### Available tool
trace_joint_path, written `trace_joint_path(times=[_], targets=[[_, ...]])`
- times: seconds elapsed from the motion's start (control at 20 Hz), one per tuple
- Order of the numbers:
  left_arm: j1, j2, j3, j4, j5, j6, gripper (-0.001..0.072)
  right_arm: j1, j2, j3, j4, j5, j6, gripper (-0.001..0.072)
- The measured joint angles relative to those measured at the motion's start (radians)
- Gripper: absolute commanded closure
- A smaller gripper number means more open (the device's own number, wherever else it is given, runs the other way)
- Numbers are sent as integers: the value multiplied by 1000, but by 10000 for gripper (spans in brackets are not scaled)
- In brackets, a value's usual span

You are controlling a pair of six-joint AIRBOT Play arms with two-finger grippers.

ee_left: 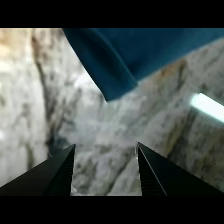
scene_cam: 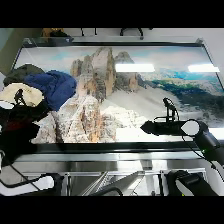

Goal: Fold the shirts.

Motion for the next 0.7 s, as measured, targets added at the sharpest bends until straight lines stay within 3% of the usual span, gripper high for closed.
trace_joint_path(times=[0.35, 0.4, 0.45, 0.6, 0.7], targets=[[-38, -282, 282, 2, 31, 4, 289, 0, -3, 0, 0, -4, 0, 387], [-45, -307, 318, 2, 30, 4, 434, 0, -3, 0, 0, -4, 0, 387], [-50, -329, 353, 2, 27, 3, 682, 0, -3, 0, 0, -4, 0, 387], [-59, -369, 431, 5, -21, 6, 691, 0, -3, 0, 0, -5, 0, 398], [-67, -370, 476, 5, -68, 8, 693, 0, -3, 0, 0, -6, 0, 566]])
